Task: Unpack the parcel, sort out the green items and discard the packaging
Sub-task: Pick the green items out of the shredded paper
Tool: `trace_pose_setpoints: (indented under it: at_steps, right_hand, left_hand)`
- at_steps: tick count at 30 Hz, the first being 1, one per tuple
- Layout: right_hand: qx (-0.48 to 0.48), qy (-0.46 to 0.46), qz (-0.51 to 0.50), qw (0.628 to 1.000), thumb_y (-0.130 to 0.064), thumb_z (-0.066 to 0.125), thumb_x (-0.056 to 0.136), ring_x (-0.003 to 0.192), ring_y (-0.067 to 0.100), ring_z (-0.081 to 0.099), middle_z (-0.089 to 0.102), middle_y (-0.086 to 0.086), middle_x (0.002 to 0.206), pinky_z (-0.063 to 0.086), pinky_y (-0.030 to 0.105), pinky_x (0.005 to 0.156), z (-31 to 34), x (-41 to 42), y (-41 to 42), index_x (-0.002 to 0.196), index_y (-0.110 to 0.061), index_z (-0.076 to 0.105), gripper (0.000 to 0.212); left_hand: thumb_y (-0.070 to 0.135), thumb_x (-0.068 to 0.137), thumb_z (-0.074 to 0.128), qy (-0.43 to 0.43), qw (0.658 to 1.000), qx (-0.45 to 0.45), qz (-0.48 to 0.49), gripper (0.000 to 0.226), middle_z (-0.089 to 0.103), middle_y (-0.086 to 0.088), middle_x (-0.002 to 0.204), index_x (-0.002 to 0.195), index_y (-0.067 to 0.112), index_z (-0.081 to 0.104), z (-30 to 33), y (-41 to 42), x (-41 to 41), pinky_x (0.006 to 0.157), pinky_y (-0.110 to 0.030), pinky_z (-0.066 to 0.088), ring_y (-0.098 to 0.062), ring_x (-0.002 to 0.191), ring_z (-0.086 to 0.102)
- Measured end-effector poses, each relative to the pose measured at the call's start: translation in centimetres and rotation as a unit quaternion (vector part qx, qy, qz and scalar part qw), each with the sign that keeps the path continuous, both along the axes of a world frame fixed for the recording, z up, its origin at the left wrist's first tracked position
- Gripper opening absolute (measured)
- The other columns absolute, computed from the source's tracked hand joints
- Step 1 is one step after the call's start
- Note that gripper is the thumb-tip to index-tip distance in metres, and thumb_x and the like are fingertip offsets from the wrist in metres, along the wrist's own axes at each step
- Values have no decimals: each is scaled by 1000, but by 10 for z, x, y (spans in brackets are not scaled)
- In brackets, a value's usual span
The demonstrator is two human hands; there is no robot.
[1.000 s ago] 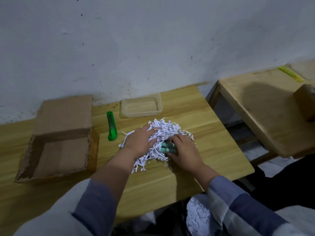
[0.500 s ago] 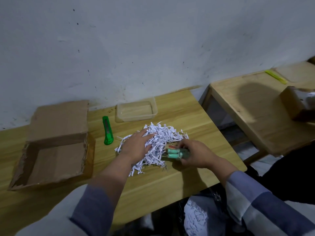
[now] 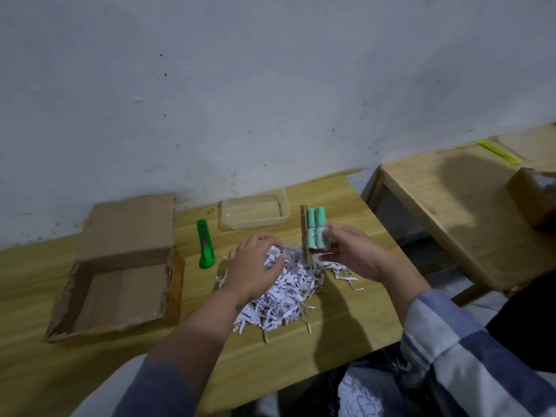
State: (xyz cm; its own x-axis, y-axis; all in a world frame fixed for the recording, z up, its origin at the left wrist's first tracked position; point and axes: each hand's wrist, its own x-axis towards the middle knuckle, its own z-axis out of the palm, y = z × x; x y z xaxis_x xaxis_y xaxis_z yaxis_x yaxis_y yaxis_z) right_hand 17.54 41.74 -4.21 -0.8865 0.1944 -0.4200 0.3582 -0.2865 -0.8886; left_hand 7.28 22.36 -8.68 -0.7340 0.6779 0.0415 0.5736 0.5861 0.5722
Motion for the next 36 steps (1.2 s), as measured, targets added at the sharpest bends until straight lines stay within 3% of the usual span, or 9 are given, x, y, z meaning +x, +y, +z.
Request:
trace_pose_setpoints:
  at_steps: [5,9,12,14,16,20,24,32,36]
  right_hand:
    - [-43,14,-14,999,-14,44,97,107,35,61,62,24,118,51,41,94,-8,-11,-5,120,-3,55,29]
    - [24,10,-83,996,-16,51,94,90,24,64,65,15,108,53,34,81,-9,-22,1,112,-9,61,22]
    - [170,-47,-113,978,-21,56,92,90,22,65,64,7,107,52,23,66,-13,-30,13,128,-12,54,37]
    - [292,-83,-119,945,-24,58,91,74,16,62,63,5,97,45,14,48,-21,-39,23,131,-14,53,42]
    - [410,-120,-102,898,-28,59,89,62,15,57,65,6,91,43,20,47,-33,-51,33,130,-16,54,43]
    - [575,-212,-37,789,-33,56,88,88,28,63,66,10,105,53,35,71,-57,-77,43,122,-16,59,39]
    - [647,-253,-23,719,-35,49,91,110,30,52,55,10,121,45,39,84,-70,-98,44,121,-13,56,37]
    - [637,-210,-16,742,-45,55,88,116,33,45,46,13,128,44,44,89,-75,-95,44,134,-17,44,55]
    - [620,-91,-17,779,-32,56,89,125,33,40,48,12,134,39,43,99,-72,-83,17,125,-19,56,37]
  left_hand:
    - [45,74,75,-241,970,40,-16,77,60,4,121,140,32,38,20,22,1,92,-38,49,-10,104,56]
    - [17,85,69,-181,982,45,16,6,71,0,85,89,21,71,9,25,0,79,-47,55,-16,76,64]
    - [29,90,62,-46,999,16,-6,8,68,11,106,96,30,68,2,21,-6,98,-39,44,-9,103,58]
    - [39,92,56,27,998,-42,-35,24,56,13,128,115,35,60,-2,17,-10,106,-37,26,-10,124,43]
    - [46,92,53,39,993,-95,-64,38,45,14,139,130,39,50,-7,12,-11,108,-35,21,-10,132,35]
    - [52,91,50,28,985,-151,-83,55,27,15,152,142,43,31,-29,-1,-9,114,-36,15,-11,141,20]
    - [52,93,46,25,984,-155,-89,60,17,14,156,146,45,20,-43,-6,-5,118,-39,11,-11,145,9]
    - [57,92,44,39,987,-130,-87,59,21,18,155,146,44,22,-44,-7,-10,115,-34,5,-6,145,9]
    - [63,90,26,43,995,-74,-53,57,32,19,150,144,43,28,-34,-11,-14,111,-31,8,-5,141,21]
